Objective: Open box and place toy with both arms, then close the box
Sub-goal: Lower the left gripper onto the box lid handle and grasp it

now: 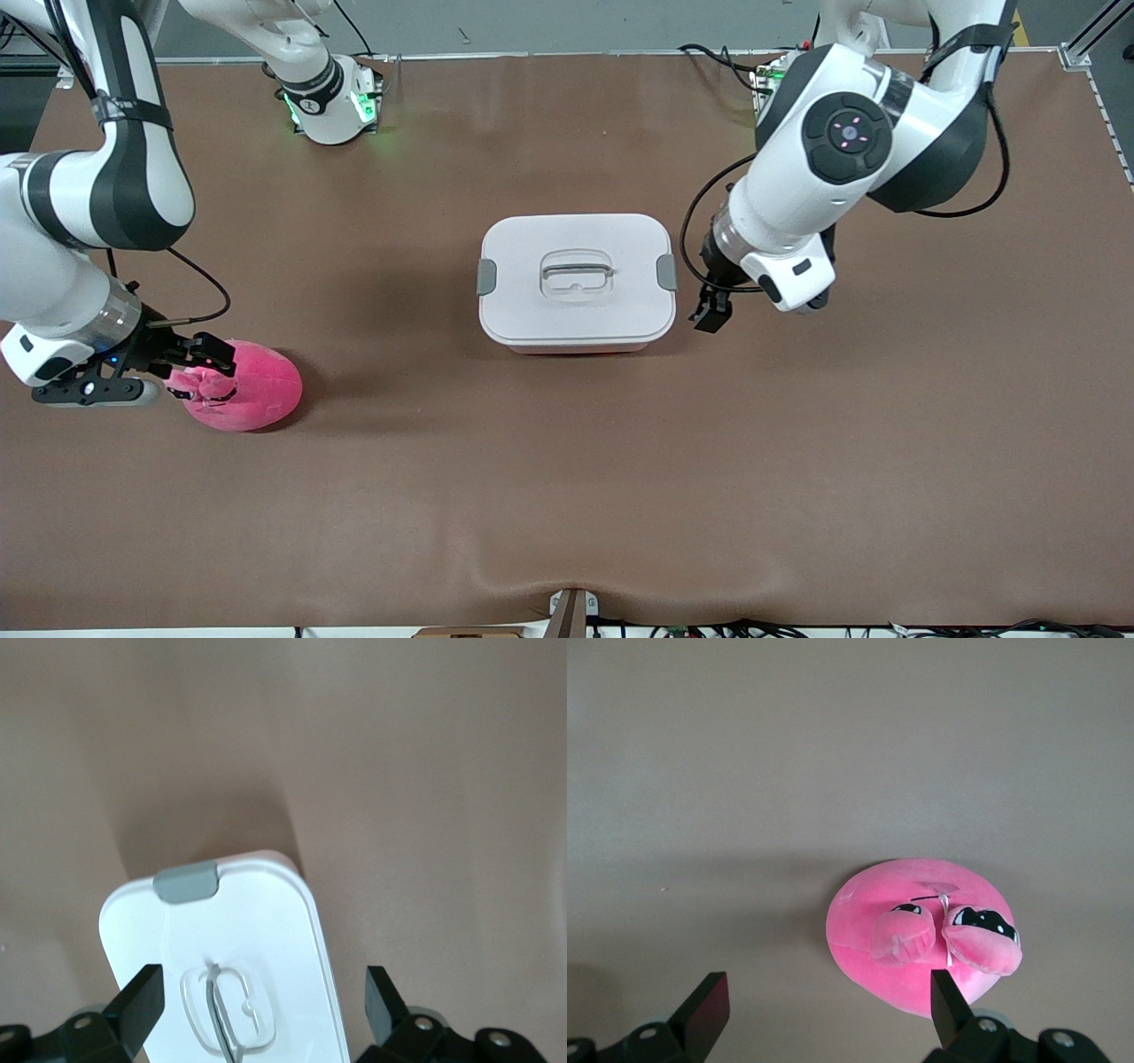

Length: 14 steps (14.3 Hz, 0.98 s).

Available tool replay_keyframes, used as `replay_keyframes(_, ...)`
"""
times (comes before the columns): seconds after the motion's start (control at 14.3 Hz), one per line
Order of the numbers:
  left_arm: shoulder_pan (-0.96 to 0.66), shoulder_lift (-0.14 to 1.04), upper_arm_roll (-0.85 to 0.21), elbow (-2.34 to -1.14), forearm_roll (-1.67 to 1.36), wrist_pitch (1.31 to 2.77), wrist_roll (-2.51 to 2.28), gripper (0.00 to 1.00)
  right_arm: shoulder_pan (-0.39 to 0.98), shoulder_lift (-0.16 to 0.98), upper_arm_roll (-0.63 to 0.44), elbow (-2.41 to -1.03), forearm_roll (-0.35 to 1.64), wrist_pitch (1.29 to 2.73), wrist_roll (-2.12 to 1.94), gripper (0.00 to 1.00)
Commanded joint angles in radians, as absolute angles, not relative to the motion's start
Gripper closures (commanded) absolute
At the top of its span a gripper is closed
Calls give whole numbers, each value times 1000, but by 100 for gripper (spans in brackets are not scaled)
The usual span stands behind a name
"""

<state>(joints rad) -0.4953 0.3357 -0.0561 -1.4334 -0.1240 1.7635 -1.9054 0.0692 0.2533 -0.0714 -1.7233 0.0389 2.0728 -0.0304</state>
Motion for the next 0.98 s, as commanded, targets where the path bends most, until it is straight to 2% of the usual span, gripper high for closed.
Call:
replay_keyframes(0.0,-561,382,-46,-1416,-115,1796,-2044,0,70,247,-67,-1715,40,2068,-35,0)
replay_keyframes(0.21,-638,411,-48,-1416,-3,1807,-2215,0,95,255,-66,-1717,38,2065,-35,0)
replay_keyframes(0.49,-664,419,-58,-1420,-32,1809,-2284,0,66,253,-71,-1715,5,2059,-34,0)
replay_keyframes(0.7,-686,442,-58,-1434,-47,1818,-2333,0,23,255,-69,-1704,-20,1975,-34,0)
replay_keyframes(0.91,-725,463,-58,-1456,-74,1888,-2417,0,47,287,-64,-1691,-20,1942,-37,0)
